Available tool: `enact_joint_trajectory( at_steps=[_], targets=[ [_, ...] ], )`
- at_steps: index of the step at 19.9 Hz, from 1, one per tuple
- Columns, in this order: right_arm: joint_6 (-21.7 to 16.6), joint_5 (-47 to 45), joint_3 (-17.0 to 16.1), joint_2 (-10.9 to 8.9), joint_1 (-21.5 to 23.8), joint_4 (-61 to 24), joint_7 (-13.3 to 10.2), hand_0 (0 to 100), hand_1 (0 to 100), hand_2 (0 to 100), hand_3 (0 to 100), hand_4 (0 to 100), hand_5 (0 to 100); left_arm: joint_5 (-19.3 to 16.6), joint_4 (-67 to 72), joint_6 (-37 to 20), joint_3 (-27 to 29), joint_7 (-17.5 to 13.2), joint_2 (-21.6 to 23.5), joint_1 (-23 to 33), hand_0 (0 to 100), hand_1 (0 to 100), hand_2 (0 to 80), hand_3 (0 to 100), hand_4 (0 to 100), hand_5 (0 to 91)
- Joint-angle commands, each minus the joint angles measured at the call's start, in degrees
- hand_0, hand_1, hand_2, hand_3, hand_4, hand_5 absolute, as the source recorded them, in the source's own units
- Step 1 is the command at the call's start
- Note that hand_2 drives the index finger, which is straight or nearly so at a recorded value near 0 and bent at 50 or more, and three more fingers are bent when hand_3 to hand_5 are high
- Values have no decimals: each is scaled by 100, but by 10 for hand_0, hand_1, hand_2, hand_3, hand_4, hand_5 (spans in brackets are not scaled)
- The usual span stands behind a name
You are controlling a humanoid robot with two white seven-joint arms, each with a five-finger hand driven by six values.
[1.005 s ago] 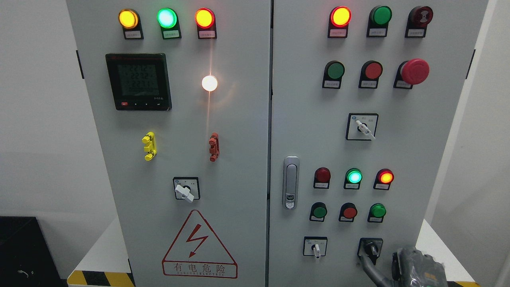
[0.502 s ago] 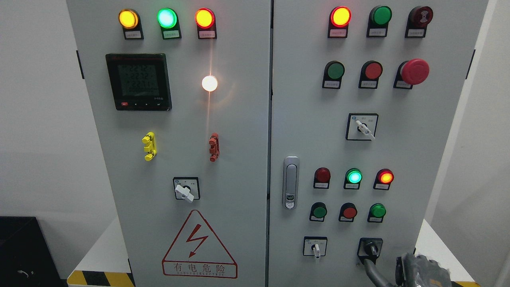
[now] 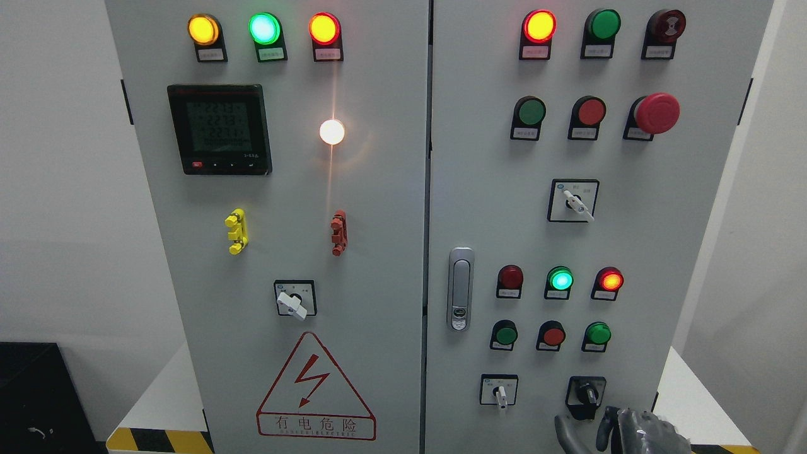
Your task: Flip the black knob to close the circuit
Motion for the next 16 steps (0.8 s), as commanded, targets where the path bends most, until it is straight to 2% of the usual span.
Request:
enact_joint_trajectory(
  at_steps=[1,4,6,8,9,11,13,14,16],
  targets=[
    [-11,-1522,624,-2,605,-557,-377,0,10,592,820,734,609,0,5,-4,2,20,0,0,120,556,0,0,0,0],
    [-28,-2444,738,-11,1079,-820,-676,0,18,468,654,623,521,0,-3,-4,-6,29,0,0,120,556,0,0,0,0],
    [-28,-3226,817,-20,1431,-1066,-773,0,10,407,585,561,471,0,5,-4,2,20,0,0,120,556,0,0,0,0],
    [-98,-3904,774,-46,1556,-1084,-1063,0,0,368,541,516,404,0,5,-4,2,29,0,0,120,556,0,0,0,0],
    [-159,-4133,765,-55,1573,-1084,-1134,0,0,358,530,499,379,0,5,-4,-6,29,0,0,120,556,0,0,0,0],
    [-291,-4494,730,-64,1704,-1093,-1161,0,0,328,502,461,345,0,5,-4,2,29,0,0,120,556,0,0,0,0],
    [-694,-5003,747,-64,1845,-1093,-1161,0,0,295,479,426,305,0,5,-4,-6,29,0,0,120,556,0,0,0,0],
    [-862,-5293,756,-72,1924,-1093,-1161,0,0,277,457,376,272,0,5,-4,-6,29,0,0,120,556,0,0,0,0],
    [-977,-5628,756,-72,2030,-1093,-1152,0,0,255,429,323,199,0,-4,-4,2,20,0,0,120,556,0,0,0,0]
  ],
)
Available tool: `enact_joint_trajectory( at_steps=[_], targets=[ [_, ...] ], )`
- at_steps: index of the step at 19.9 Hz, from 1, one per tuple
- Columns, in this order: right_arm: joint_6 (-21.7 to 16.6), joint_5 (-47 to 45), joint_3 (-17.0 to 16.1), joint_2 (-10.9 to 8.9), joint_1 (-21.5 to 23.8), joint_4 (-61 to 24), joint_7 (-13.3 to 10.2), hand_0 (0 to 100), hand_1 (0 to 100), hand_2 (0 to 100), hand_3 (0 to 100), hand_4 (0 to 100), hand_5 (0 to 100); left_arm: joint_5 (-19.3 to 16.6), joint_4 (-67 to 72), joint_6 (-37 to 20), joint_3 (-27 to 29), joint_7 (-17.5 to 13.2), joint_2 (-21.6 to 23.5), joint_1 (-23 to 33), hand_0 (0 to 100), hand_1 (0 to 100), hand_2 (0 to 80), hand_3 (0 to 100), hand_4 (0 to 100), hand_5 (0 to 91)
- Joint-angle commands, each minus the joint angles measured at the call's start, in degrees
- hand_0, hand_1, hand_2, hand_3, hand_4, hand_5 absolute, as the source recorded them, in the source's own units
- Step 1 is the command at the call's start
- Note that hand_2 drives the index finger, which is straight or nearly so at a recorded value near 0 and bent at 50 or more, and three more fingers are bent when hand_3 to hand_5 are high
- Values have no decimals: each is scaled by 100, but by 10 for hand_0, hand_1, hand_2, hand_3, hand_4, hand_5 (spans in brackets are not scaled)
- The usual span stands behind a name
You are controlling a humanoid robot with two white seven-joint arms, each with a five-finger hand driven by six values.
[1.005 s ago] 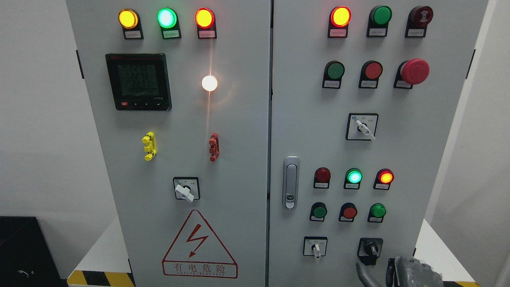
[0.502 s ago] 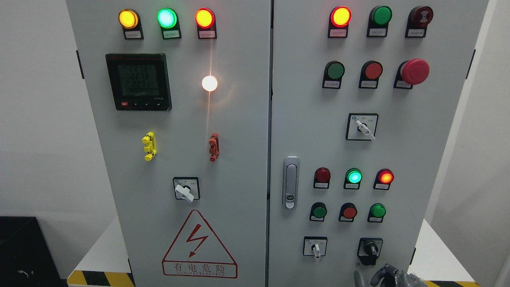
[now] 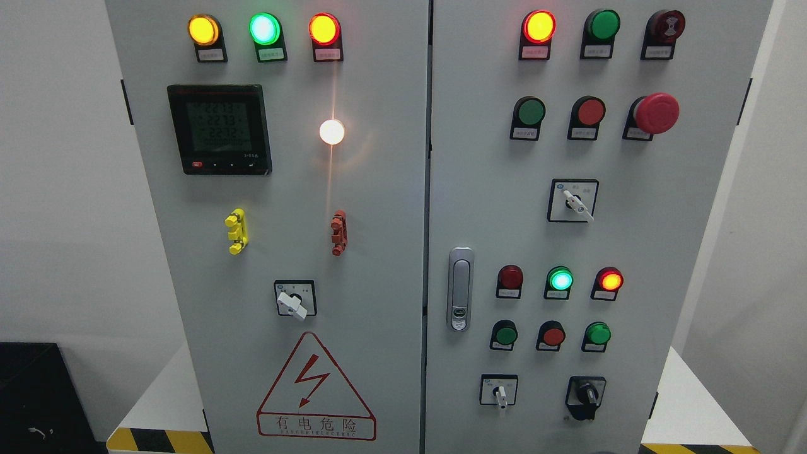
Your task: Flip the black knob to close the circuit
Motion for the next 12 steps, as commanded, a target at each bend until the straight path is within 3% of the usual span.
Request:
enact_joint_trajectory(
  at_steps=[1,6,12],
  targets=[
    [-244,-1334,196,-35,452,-314,-21,0,0,220,386,274,133,0,3,-4,4,-4,0,0,120,556,0,0,0,0],
    [-770,-1730,213,-53,944,-314,207,0,0,140,250,182,35,0,3,-4,4,5,0,0,120,556,0,0,0,0],
    [-921,-1949,213,-70,1129,-314,629,0,0,50,115,68,0,0,-6,-4,-5,-4,0,0,120,556,0,0,0,0]
  ],
)
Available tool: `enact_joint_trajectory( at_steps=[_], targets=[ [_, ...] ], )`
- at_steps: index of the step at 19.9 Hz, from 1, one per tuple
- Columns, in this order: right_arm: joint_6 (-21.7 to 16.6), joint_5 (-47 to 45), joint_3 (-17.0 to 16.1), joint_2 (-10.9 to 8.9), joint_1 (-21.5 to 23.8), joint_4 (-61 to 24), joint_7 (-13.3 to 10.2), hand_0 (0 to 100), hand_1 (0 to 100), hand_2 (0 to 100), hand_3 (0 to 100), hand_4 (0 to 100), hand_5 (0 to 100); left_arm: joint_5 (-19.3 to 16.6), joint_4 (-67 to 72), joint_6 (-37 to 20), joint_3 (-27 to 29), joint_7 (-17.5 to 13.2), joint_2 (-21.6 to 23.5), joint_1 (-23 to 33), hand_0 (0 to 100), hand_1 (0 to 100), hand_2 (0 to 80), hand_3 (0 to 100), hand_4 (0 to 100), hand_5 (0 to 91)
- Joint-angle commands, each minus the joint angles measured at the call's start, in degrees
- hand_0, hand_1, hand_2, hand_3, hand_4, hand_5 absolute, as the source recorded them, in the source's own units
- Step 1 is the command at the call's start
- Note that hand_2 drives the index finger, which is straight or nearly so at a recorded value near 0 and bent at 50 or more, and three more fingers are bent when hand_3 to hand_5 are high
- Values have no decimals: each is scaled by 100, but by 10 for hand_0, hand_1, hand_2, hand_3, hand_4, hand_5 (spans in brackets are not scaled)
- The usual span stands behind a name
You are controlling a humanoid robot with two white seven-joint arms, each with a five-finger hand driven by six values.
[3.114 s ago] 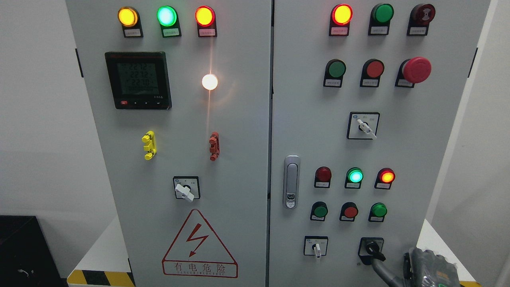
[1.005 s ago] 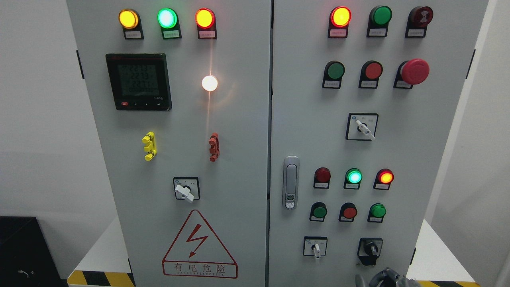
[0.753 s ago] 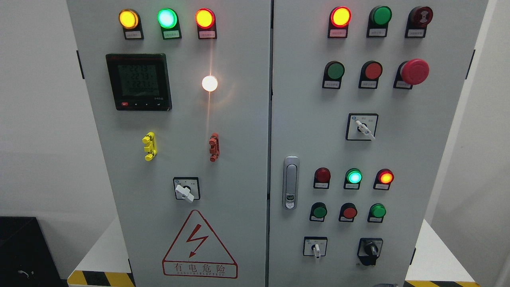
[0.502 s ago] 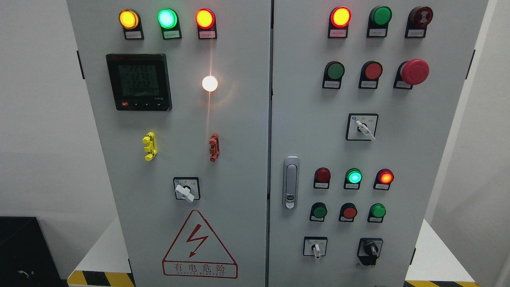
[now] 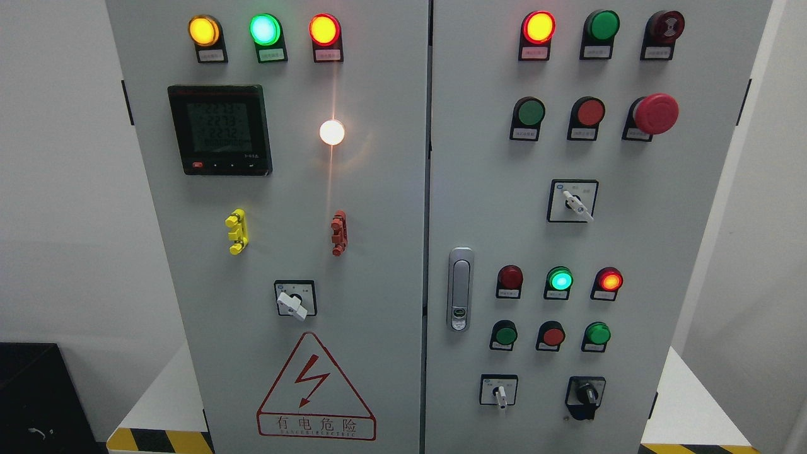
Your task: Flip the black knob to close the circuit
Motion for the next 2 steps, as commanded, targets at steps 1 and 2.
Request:
enact_joint_trajectory(
  at_steps=[1,2],
  targets=[
    [-50,-427,73,-31,242,-105,216,0,0,38,97,47,0,-1,4,-4,3,4,0,0,120,556,0,0,0,0],
    [-50,-445,73,-31,242,-105,216,0,0,25,78,25,0,-1,-5,-4,4,-5,0,0,120,556,0,0,0,0]
  ],
)
